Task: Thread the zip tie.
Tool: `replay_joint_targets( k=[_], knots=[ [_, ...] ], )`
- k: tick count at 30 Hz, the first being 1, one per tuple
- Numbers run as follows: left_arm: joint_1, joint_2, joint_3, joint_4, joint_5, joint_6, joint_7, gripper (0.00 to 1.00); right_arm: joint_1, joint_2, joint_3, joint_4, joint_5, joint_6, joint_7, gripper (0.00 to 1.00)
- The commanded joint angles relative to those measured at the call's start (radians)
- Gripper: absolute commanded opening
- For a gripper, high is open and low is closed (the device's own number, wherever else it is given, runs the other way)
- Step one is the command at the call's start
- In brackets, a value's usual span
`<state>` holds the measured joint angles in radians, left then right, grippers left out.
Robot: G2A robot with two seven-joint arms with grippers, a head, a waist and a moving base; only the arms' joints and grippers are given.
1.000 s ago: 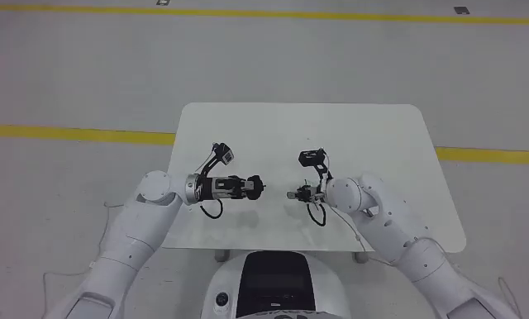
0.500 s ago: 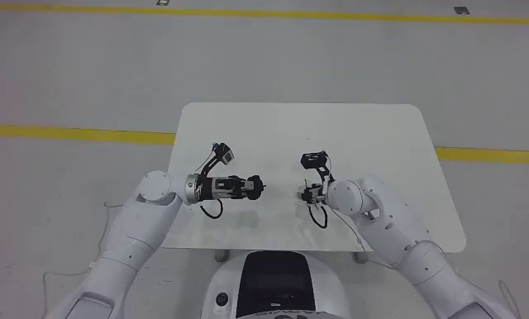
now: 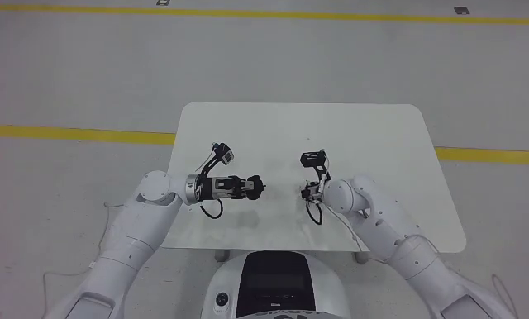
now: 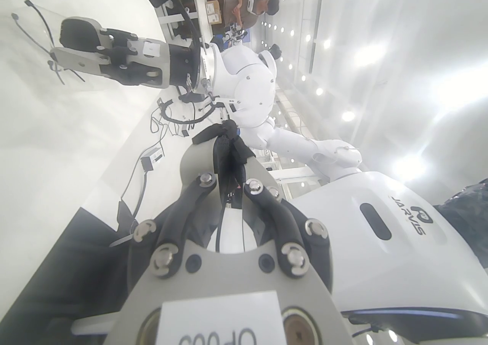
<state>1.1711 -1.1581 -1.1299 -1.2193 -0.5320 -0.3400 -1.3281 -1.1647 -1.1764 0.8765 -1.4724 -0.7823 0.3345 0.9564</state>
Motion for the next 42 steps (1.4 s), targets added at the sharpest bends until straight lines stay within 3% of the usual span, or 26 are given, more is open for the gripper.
replay_joint_targets(
  k=[1,6,13,27,42],
  knots=[
    [0.0,0.0,0.0,0.0,0.0,0.0,0.0,0.0,0.003,-0.003,-0.002,0.005,0.003,0.0,-0.003,0.21],
    [0.0,0.0,0.0,0.0,0.0,0.0,0.0,0.0,-0.005,-0.002,0.017,-0.003,0.028,-0.037,-0.005,0.24],
    [0.0,0.0,0.0,0.0,0.0,0.0,0.0,0.0,-0.038,0.008,0.056,-0.049,0.016,-0.047,-0.004,0.27],
    [0.0,0.0,0.0,0.0,0.0,0.0,0.0,0.0,-0.104,0.031,0.135,-0.12,-0.02,-0.061,0.035,0.19],
    [0.0,0.0,0.0,0.0,0.0,0.0,0.0,0.0,-0.057,0.008,0.078,-0.028,-0.007,-0.072,0.018,0.16]
  ],
)
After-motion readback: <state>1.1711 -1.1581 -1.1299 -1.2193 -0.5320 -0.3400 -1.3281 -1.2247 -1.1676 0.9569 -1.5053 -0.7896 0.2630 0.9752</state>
